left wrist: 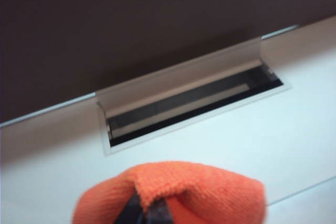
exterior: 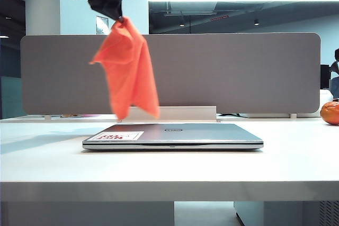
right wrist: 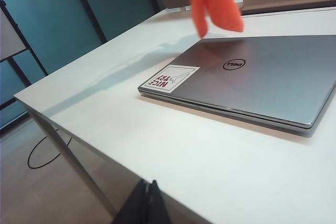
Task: Pick up the orange rag and put it over the laptop.
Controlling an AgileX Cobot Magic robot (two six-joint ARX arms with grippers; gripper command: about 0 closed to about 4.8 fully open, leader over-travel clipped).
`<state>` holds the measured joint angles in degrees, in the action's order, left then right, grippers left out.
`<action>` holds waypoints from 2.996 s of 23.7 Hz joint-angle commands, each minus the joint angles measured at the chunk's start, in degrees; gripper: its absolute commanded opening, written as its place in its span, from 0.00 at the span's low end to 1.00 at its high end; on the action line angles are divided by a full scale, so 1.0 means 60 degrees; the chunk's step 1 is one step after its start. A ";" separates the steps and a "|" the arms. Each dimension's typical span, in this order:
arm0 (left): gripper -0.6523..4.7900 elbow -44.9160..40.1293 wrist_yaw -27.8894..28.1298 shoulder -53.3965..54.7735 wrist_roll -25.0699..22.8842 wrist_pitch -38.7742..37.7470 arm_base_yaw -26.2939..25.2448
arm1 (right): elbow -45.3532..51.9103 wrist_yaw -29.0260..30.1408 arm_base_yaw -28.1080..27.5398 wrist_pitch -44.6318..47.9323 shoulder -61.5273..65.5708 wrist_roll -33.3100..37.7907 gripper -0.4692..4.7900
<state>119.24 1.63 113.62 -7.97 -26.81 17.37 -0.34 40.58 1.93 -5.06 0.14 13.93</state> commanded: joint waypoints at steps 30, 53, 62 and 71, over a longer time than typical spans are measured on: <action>0.11 0.0044 -0.0058 0.1027 0.0699 -0.2871 0.3147 | 0.0033 0.0004 0.0007 0.0098 -0.0015 -0.0004 0.08; 0.71 0.0080 -0.0076 0.1741 0.1333 -0.5697 0.3118 | 0.0033 0.0004 0.0007 0.0095 -0.0015 -0.0004 0.08; 0.98 0.0240 -0.0018 0.1606 0.1333 -0.5592 0.3107 | 0.0033 0.0004 0.0007 0.0091 -0.0015 -0.0007 0.08; 0.11 0.0845 0.0809 0.0685 0.1064 -0.5890 0.2965 | 0.0033 -0.1603 0.0007 0.0095 -0.0015 -0.0007 0.08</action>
<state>124.31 5.45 118.19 -0.62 -61.65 35.53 -0.34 34.68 1.93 -5.06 0.14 13.93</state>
